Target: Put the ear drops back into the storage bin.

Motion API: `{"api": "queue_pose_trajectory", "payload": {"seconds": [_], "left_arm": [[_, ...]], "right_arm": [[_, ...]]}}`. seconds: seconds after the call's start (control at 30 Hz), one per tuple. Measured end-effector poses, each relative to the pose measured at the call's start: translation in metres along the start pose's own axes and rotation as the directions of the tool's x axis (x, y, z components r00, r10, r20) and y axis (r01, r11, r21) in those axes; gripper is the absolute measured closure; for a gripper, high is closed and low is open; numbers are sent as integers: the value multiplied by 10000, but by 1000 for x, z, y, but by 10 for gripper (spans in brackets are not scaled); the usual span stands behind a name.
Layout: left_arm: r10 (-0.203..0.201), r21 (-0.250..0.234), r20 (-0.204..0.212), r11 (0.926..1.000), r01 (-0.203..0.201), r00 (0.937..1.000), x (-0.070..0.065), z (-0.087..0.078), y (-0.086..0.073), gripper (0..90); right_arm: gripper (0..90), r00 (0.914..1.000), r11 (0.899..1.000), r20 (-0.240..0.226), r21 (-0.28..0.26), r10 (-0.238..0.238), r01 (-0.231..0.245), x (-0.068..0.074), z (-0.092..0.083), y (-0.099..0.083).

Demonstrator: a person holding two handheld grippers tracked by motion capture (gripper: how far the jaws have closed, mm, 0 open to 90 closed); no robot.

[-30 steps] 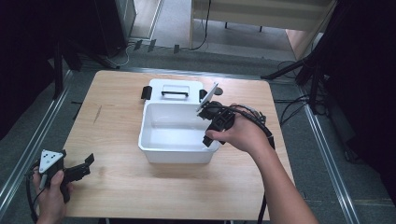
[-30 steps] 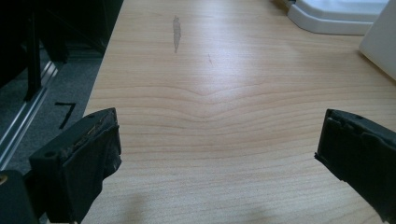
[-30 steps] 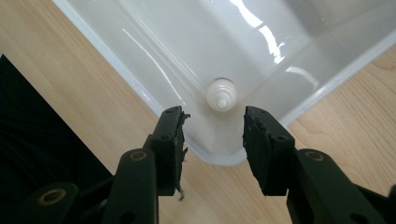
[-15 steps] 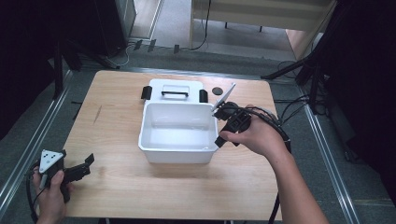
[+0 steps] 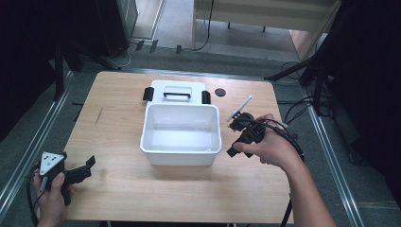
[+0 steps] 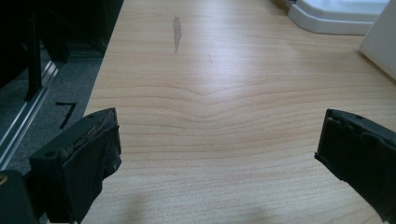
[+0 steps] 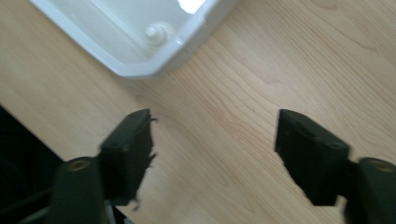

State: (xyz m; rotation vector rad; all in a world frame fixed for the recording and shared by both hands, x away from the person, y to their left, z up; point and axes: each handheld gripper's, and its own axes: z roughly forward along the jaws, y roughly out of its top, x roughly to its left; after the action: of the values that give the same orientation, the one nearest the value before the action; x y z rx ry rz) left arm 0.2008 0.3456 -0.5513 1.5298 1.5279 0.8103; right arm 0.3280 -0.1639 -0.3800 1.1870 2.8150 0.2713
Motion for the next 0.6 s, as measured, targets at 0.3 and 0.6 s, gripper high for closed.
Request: {"api": "queue_pose_trajectory", "payload": {"seconds": [0.3, 0.6], "left_arm": [[11, 8, -2, 10000, -11, 10000, 0, 0, 0, 1], [51, 6, -41, 10000, -51, 10000, 0, 0, 0, 1]], "right_arm": [[0, 9766, 9793, 1164, -1131, 1809, -1679, -18, 16, -35], [0, 9611, 9509, 1015, -2042, 2567, -2324, -25, 30, -63]]}}
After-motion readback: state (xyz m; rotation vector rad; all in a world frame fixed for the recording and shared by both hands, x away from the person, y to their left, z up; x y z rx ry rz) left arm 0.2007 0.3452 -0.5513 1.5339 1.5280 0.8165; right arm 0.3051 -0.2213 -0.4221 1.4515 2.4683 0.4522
